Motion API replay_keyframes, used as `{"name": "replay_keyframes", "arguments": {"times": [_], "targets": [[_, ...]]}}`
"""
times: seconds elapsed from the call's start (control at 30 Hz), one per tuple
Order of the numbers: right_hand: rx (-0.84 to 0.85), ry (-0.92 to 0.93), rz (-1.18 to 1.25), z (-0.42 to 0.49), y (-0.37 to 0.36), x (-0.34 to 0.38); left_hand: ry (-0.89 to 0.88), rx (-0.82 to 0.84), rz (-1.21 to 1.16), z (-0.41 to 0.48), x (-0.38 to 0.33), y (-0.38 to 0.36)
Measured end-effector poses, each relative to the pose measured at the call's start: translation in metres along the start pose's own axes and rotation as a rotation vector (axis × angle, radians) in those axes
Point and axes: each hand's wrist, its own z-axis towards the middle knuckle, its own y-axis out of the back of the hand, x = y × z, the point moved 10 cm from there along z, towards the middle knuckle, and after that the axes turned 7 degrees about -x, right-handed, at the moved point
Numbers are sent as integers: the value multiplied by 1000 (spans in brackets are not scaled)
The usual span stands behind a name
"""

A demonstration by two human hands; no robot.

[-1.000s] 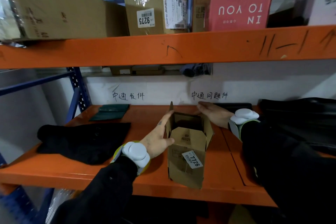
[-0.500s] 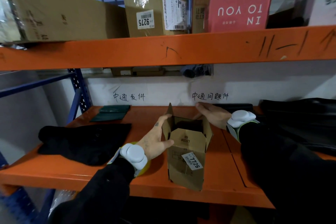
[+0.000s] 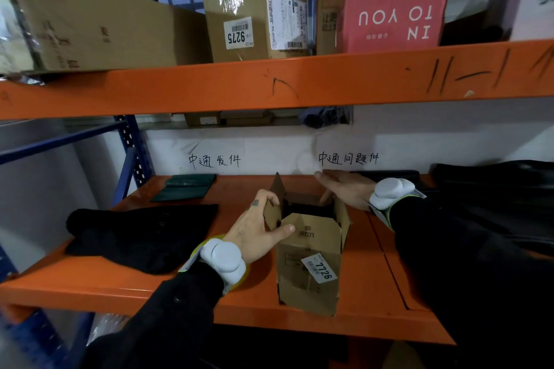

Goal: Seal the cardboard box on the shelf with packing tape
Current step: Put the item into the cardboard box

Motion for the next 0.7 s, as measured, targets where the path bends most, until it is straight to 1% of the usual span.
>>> {"name": "replay_keyframes", "arguments": {"times": [0.07, 0.13, 0.3, 0.43, 0.53, 0.63, 0.7], "targets": [[-8, -3, 5, 0, 0, -2, 30, -59, -26, 0, -3, 0], [-24, -15, 2, 0, 2, -3, -2, -65, -3, 1, -13, -5], [-18, -49, 3, -5, 3, -6, -14, 63, 26, 4, -19, -23], [-46, -26, 1, -4, 2, 0, -77, 164, 50, 0, -24, -36], [-45, -33, 1, -3, -1, -1, -71, 229, 45, -1, -20, -43], [-55, -64, 99, -9, -2, -3, -65, 269, 45, -7, -19, -47], [-108, -96, 179, -15, 1, -4, -52, 296, 16, -10, -18, -48]]}}
